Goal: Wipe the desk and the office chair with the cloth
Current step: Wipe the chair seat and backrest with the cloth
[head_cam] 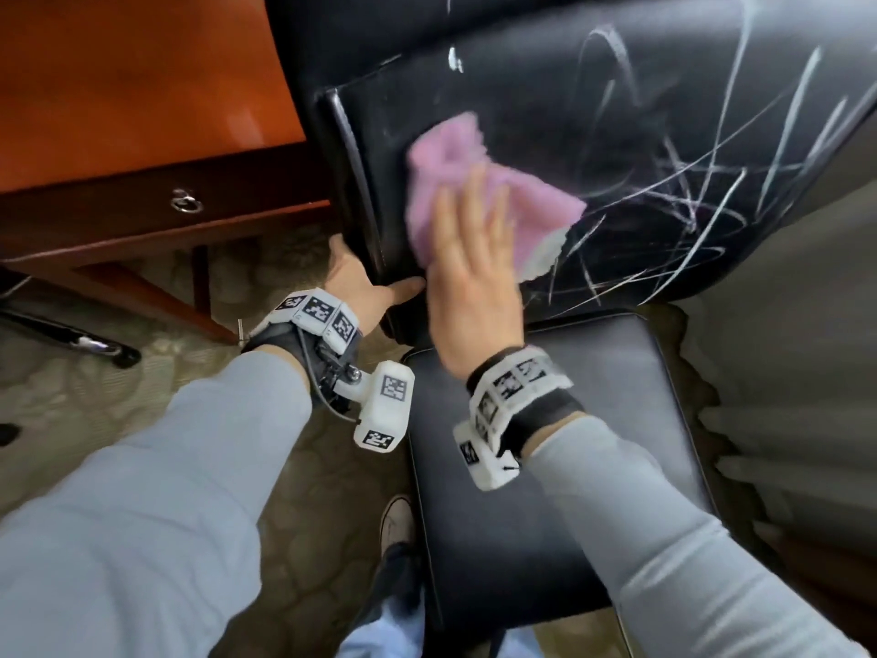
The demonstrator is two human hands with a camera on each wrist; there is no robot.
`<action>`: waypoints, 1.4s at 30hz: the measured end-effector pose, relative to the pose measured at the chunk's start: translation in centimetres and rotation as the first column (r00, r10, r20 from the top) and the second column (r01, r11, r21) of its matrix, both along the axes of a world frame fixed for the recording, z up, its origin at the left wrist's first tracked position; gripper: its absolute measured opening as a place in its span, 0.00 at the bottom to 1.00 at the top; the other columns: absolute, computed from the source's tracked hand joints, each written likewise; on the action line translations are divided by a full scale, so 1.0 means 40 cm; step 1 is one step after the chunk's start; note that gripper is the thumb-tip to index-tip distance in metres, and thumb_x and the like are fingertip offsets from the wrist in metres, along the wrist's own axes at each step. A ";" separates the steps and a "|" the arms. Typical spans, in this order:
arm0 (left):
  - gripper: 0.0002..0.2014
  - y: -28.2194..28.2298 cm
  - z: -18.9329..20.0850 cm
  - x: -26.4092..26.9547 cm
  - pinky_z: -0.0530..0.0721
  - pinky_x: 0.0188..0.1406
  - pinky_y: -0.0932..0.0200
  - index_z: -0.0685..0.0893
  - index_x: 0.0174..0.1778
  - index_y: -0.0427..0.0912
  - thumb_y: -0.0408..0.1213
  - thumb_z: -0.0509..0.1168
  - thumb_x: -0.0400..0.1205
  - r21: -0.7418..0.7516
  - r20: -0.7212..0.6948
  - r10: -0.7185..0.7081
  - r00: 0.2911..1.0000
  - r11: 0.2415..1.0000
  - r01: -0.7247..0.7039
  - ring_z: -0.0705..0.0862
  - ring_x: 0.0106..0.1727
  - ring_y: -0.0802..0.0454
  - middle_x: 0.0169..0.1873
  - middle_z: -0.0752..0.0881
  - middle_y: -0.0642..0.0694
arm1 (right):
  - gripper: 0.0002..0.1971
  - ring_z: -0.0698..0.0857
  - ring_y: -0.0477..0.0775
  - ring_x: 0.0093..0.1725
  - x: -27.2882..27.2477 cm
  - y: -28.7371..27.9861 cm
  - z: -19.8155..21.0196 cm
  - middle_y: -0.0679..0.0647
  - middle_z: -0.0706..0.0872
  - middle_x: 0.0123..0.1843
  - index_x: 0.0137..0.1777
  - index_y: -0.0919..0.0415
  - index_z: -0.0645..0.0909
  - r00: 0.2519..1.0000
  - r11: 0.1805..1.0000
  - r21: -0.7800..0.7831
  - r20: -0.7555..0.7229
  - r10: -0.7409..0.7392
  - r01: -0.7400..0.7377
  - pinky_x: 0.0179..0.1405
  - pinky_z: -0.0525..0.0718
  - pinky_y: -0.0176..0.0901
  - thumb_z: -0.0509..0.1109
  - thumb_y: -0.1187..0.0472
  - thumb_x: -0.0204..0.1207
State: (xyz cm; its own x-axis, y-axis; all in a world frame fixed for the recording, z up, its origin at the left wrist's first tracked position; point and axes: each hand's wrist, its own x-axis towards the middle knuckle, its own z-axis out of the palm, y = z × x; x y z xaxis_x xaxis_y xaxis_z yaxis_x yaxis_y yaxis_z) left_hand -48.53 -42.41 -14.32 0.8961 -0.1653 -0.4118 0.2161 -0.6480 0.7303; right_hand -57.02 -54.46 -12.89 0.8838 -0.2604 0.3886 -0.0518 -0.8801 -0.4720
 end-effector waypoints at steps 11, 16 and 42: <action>0.54 0.015 0.012 -0.028 0.70 0.76 0.47 0.52 0.85 0.38 0.53 0.80 0.73 0.089 -0.069 -0.001 0.998 0.996 0.007 0.73 0.77 0.38 0.79 0.71 0.39 | 0.54 0.47 0.59 0.86 -0.076 -0.166 0.037 0.62 0.44 0.88 0.87 0.63 0.48 0.963 0.901 0.339 -0.101 -0.251 0.270 0.64 0.58 0.09 0.55 0.88 0.57; 0.47 0.027 -0.024 -0.111 0.90 0.53 0.50 0.85 0.64 0.34 0.71 0.75 0.63 0.281 -0.414 -0.206 0.887 0.898 0.339 0.90 0.51 0.41 0.52 0.90 0.39 | 0.44 0.84 0.55 0.63 -0.210 -0.119 -0.026 0.52 0.80 0.73 0.80 0.42 0.70 0.957 0.689 0.680 -0.281 -0.069 0.250 0.49 0.84 0.26 0.55 0.82 0.68; 0.11 -0.032 -0.003 -0.199 0.76 0.42 0.57 0.85 0.37 0.40 0.40 0.68 0.83 -0.066 -0.302 -0.619 0.725 0.772 0.632 0.81 0.38 0.52 0.34 0.82 0.45 | 0.38 0.86 0.46 0.44 -0.341 -0.130 -0.063 0.48 0.88 0.46 0.71 0.56 0.77 0.739 0.373 0.899 -0.410 0.534 0.229 0.46 0.85 0.42 0.69 0.80 0.59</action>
State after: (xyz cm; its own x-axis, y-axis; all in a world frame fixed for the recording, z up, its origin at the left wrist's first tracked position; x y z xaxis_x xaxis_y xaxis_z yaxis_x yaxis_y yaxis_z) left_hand -56.49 -43.70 -14.46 0.4322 -0.6234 -0.6515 -0.0531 -0.7389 0.6718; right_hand -70.65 -59.67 -15.41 0.8399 0.0805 -0.5367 -0.5386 0.0016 -0.8426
